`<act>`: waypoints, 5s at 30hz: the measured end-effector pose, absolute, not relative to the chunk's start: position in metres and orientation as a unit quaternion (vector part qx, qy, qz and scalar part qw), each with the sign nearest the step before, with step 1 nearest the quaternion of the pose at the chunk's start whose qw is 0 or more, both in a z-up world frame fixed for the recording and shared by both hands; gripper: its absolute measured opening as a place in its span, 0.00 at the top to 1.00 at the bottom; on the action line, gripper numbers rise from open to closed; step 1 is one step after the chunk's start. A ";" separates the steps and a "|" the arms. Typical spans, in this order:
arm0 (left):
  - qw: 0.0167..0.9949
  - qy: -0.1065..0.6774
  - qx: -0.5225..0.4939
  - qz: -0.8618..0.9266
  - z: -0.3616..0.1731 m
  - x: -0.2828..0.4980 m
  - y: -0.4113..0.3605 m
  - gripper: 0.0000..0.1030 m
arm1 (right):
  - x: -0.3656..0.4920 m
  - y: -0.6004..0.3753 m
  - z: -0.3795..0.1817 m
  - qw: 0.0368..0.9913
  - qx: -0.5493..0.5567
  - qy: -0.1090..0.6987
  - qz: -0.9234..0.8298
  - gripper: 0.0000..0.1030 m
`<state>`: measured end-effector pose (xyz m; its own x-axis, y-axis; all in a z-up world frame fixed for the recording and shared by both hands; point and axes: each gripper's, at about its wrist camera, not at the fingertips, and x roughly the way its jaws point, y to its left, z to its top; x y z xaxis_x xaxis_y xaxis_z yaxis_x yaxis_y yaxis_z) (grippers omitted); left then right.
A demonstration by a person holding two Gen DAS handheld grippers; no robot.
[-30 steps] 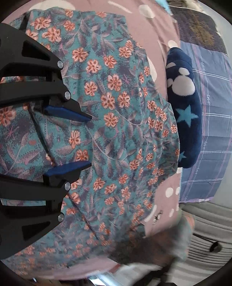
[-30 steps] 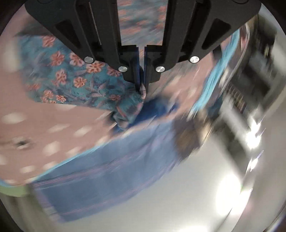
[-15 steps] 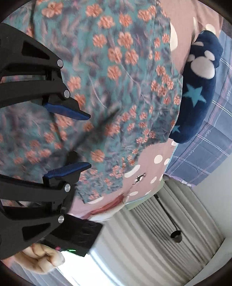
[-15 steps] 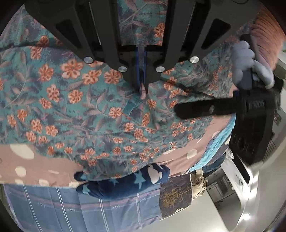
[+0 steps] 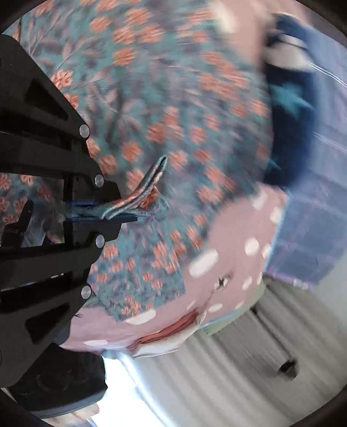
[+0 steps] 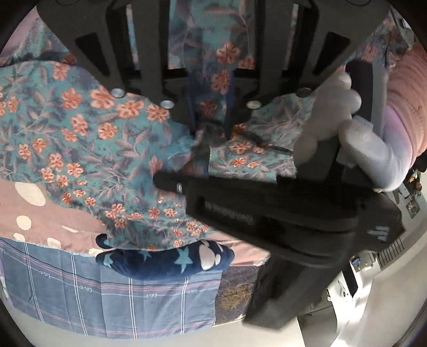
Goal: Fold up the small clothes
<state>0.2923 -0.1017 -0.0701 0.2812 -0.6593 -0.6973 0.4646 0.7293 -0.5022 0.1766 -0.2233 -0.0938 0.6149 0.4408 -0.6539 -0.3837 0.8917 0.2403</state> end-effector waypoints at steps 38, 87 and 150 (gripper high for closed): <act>0.885 0.416 -0.086 -0.190 -0.026 0.294 0.099 0.95 | 0.168 -0.308 -0.125 0.888 0.116 0.436 0.090 0.95; 0.886 0.421 0.051 -0.189 -0.111 0.270 0.036 0.71 | 0.263 -0.387 -0.046 0.921 0.097 0.365 -0.091 1.00; 0.815 0.447 -0.159 -0.332 -0.116 -0.014 0.169 0.63 | -0.103 -0.361 -0.123 0.810 0.342 0.429 0.208 0.62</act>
